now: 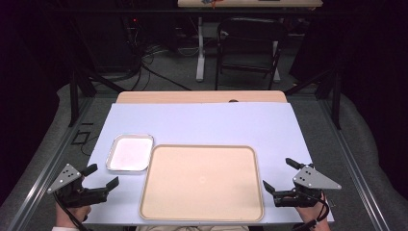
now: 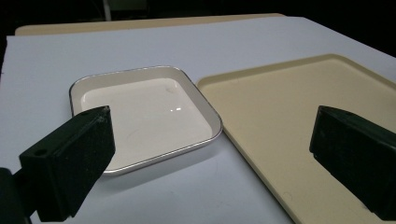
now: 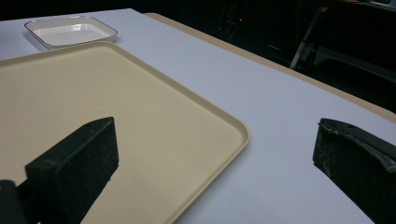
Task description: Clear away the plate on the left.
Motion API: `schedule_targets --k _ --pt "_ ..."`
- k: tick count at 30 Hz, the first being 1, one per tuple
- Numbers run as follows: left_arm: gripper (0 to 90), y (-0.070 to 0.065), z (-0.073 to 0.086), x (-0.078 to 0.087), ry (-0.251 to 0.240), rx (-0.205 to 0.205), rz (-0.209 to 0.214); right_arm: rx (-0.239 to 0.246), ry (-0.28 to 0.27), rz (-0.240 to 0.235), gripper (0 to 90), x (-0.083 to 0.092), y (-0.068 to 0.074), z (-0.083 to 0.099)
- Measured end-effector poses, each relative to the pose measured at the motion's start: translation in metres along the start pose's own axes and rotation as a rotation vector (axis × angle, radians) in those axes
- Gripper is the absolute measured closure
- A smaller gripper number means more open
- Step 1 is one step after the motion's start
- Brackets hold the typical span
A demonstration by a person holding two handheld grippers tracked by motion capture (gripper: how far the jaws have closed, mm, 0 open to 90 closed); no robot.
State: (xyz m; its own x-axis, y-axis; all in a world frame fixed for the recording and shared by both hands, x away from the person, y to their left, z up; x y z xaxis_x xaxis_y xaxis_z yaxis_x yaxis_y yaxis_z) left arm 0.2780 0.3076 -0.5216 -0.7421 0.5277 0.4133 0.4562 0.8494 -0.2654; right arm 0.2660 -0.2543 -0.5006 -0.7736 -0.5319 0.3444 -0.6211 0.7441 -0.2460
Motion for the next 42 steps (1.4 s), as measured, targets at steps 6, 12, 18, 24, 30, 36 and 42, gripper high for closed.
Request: schedule_targets --k 6,12,18,24,30,36,42 --pt "0.4 0.003 -0.005 -0.006 0.042 0.023 -0.018 0.002 0.008 0.007 0.0 0.000 0.000 0.000" --pt "0.4 0.006 -0.010 -0.009 0.068 0.035 -0.040 0.001 0.016 0.010 0.0 -0.002 0.000 0.001" --pt "0.4 0.019 -0.019 -0.018 0.116 0.067 -0.069 0.000 0.023 0.012 0.0 -0.002 0.000 0.001" --pt "0.5 0.028 -0.024 -0.027 0.154 0.096 -0.089 0.000 0.032 0.009 0.0 -0.003 0.000 0.002" --pt "0.5 0.036 -0.029 -0.035 0.189 0.096 -0.105 0.001 0.042 0.002 0.0 -0.005 0.001 0.002" --pt "0.4 0.043 -0.033 -0.047 0.218 0.107 -0.121 0.005 0.048 0.005 0.1 -0.005 0.001 0.003" --pt "0.4 0.048 -0.036 -0.056 0.243 0.106 -0.130 0.002 0.053 0.005 0.2 -0.006 0.001 0.003"
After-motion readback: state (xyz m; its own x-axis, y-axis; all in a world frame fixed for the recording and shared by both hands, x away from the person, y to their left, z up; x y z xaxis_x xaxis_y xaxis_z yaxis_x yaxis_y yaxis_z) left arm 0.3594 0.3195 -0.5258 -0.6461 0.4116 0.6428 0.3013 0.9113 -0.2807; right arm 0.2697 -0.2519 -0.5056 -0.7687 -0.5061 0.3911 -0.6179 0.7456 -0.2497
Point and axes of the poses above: each handheld gripper's, and its own axes: x roughly backward along the jaws, z roughly out of its underside, y roughly to its left, the point moved 4 cm from there along -x, roughly forward along the jaws, and after that the axes turned 7 degrees about x, right-handed, at the moved point
